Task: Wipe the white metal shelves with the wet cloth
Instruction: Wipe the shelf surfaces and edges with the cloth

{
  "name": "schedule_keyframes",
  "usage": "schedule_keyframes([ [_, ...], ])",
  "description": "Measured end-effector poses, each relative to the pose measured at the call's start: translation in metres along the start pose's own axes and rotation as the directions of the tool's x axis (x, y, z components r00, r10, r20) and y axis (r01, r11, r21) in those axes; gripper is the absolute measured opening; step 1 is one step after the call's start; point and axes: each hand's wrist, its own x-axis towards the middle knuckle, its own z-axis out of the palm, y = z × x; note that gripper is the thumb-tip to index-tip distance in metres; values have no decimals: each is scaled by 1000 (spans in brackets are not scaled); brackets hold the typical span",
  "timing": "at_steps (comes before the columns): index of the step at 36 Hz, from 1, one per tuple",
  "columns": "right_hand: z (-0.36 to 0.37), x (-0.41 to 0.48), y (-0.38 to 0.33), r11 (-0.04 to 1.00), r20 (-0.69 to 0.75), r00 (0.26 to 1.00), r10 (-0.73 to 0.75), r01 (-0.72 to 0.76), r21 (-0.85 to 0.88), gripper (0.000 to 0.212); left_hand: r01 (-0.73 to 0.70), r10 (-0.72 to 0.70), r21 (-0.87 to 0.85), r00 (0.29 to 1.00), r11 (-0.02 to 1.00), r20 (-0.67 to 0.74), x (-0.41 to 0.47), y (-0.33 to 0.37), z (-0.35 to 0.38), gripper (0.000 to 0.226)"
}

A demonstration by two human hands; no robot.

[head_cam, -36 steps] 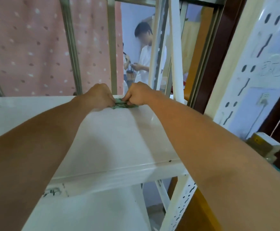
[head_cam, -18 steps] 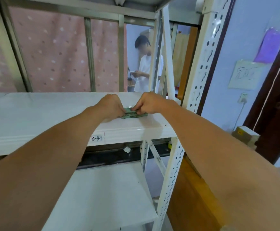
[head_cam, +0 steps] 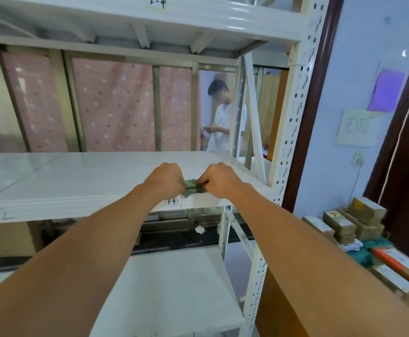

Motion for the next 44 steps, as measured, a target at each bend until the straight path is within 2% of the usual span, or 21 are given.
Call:
schedule_keyframes([
  [13, 16, 46, -6, 999, -11, 999, -36, 36, 2, 42, -13, 14, 62, 999, 998, -30, 40, -34, 3, 13],
  [26, 52, 177, 12, 999, 70, 997, -17, 15, 37, 39, 72, -70, 33, 996, 997, -63, 154, -82, 16, 11],
  [30, 64, 224, 26, 998, 73, 997, -7, 3, 59, 31, 102, -101, 9, 991, 995, -88, 200, -92, 23, 12],
  [44, 97, 353, 58, 998, 55, 998, -11, 7, 69, 25, 162, -161, -2, 983, 987, -85, 317, -128, 38, 20],
])
